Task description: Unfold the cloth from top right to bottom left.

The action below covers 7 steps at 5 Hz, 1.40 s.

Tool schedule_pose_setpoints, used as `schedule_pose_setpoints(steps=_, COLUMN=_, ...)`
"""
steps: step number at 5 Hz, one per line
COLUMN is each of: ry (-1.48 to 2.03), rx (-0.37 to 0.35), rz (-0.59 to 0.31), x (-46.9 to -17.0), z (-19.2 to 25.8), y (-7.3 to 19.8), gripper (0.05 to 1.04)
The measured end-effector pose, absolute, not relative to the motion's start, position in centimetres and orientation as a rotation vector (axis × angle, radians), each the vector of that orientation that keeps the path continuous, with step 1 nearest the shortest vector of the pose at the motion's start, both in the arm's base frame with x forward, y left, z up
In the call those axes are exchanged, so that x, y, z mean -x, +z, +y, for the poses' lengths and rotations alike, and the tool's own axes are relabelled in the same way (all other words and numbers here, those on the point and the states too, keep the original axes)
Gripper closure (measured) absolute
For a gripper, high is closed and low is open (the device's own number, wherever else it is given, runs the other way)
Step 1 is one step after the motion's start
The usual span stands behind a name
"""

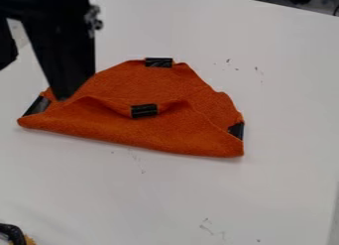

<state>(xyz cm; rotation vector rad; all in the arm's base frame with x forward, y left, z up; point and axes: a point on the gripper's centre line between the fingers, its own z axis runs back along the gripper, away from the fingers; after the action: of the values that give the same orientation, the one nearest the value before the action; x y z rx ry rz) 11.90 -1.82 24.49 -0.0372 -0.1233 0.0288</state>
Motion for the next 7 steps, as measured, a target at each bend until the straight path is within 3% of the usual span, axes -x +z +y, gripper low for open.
schedule_pose_setpoints(steps=1, ry=0.02, rx=0.036, rz=-0.127, x=-11.9, z=-1.8, y=24.3, gripper=0.083)
schedule_pose_setpoints(steps=2, ry=0.025, rx=0.004, rz=-0.207, x=-13.3, z=-1.3, y=22.9, gripper=0.083)
schedule_pose_setpoints(steps=4, ry=0.018, rx=-0.001, rz=-0.16, x=-20.5, z=-0.1, y=19.7, gripper=0.083)
schedule_pose_setpoints(steps=5, ry=-0.034, rx=-0.003, rz=-0.15, x=-24.4, z=0.7, y=16.8, gripper=0.083)
schedule_pose_setpoints(steps=7, ry=0.019, rx=0.019, rz=-0.192, x=-28.8, z=0.5, y=11.0, gripper=0.083)
